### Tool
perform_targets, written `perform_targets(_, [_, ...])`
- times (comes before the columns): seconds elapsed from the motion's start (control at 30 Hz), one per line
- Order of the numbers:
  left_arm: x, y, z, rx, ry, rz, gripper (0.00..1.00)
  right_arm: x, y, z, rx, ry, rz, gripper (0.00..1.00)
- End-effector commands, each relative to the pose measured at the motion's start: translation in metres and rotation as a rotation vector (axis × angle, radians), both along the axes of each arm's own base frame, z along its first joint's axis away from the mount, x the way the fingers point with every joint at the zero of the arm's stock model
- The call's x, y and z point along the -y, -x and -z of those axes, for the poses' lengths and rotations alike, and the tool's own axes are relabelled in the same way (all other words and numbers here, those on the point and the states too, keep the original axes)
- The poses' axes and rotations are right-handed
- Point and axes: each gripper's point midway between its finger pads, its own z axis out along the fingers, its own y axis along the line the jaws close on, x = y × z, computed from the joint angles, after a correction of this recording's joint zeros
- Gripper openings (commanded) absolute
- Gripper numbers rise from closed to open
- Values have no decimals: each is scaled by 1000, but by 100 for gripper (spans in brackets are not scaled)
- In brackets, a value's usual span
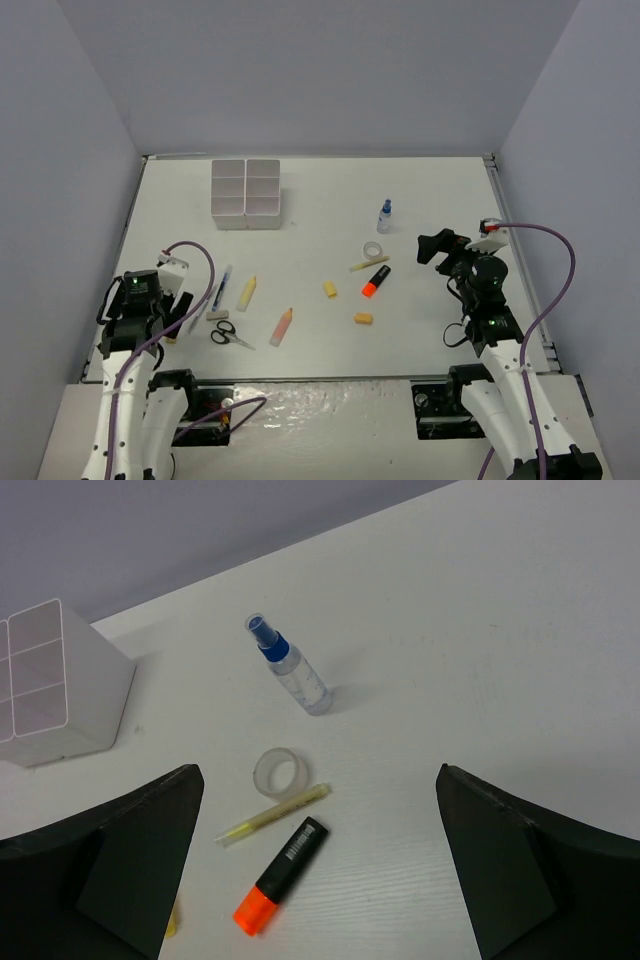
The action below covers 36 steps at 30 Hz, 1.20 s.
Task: Sort the stationery into containers
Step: Pick up the pen from the center of the board.
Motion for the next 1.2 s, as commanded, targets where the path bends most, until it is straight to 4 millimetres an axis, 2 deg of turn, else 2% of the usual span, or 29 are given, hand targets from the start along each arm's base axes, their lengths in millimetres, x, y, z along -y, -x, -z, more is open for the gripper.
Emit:
perform_targets(0.0, [15,-26,-45,20,16,185,97,-1,-8,-34,96,-4,2,100])
perform_targets(0.1, [41,-44,-56,-45,159,266,96,-2,-10,-38,98,-9,-4,100])
perform_targets(0.17, [57,-57,-61,-112,259,278,89,-3,-11,-38,97,-9,-7,100])
perform_targets(0.27, [76,-74,-57,-216,364,274,79,-3,-12,-39,98,-17,-3,100])
perform_targets(0.37, [94,-89,-36,-281,407,292,78,-4,-12,-41,100,-21,-5,100])
perform_targets(0.53, [122,-96,8,-398,371,366,76,-2,-12,-40,89,3,5,100])
perform_targets(0.67, [120,-98,28,-457,347,351,69,-1,-11,-37,85,3,15,100])
perform_targets(0.83, [108,-99,46,-480,283,336,61,1,-10,-36,75,10,23,100])
perform_targets(1.03, [118,-108,46,-451,330,354,51,4,-8,-34,64,27,35,100])
perform_targets(1.17, [112,-114,59,-486,327,315,49,5,-9,-34,61,28,39,100])
